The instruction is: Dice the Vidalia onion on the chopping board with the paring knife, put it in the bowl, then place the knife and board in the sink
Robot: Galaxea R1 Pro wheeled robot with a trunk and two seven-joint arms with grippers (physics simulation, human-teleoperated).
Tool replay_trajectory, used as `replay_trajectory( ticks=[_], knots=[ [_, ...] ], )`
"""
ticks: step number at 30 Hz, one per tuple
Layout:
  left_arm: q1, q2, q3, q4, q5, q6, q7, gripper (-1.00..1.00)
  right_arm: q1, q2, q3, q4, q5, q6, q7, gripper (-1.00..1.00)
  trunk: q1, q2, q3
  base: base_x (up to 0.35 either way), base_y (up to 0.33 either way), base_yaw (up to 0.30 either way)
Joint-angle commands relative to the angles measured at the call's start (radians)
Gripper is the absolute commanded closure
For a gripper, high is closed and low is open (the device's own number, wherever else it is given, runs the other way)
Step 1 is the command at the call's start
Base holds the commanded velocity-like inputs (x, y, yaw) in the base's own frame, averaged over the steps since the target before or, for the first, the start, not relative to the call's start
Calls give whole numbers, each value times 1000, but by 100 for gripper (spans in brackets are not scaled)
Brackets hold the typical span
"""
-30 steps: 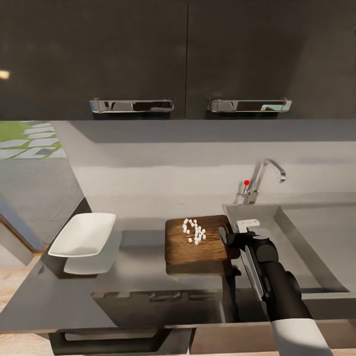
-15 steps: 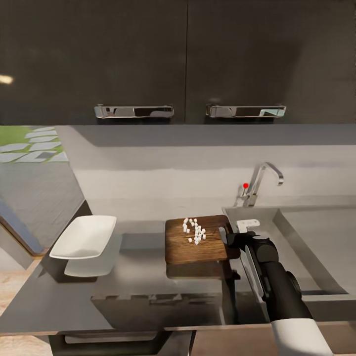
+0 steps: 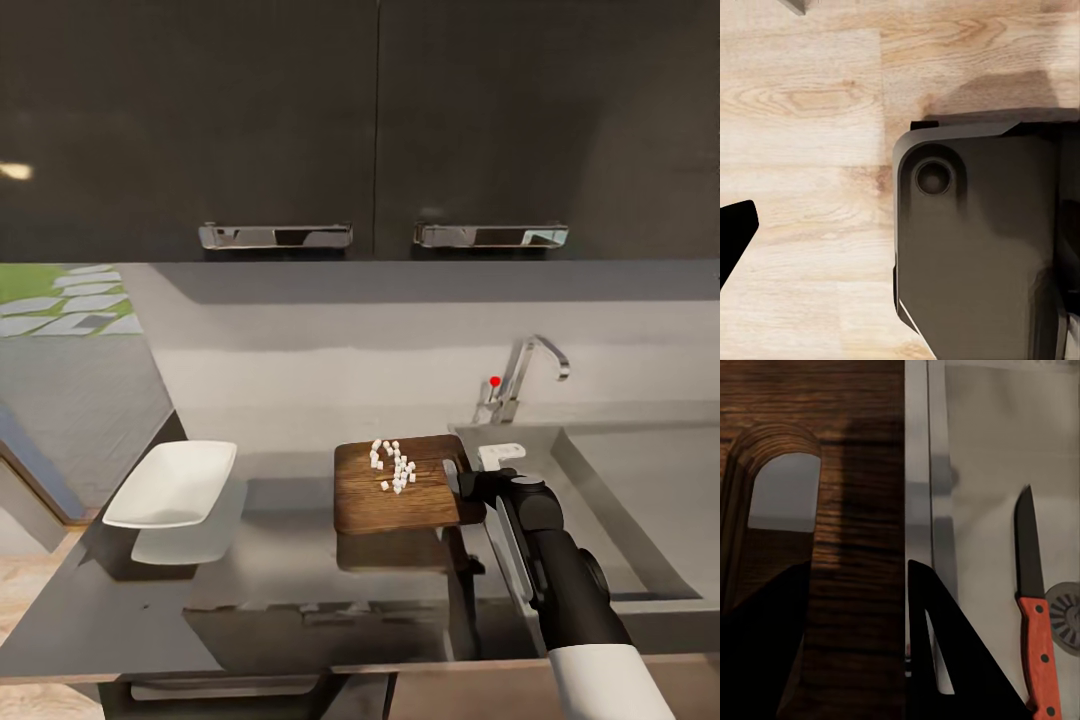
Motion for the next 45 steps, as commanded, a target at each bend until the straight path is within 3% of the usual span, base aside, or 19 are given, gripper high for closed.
replay_trajectory(
  ticks=[1, 28, 45],
  knots=[
    [-2, 0, 2, 4, -7, -7, 6, -100, -1, 1, -1, -1, 10, 5, 10, 100, 1, -2, 0, 0, 0, 0],
    [-2, 0, 2, 4, -7, -7, 6, -100, -1, 1, -1, -1, 10, 4, 10, 100, 1, -2, 42, 0, 3, 0],
    [-2, 0, 2, 4, -7, -7, 6, -100, -1, 1, -1, -1, 10, 3, 10, 100, 1, -2, 69, 0, 276, 0]
  ],
)
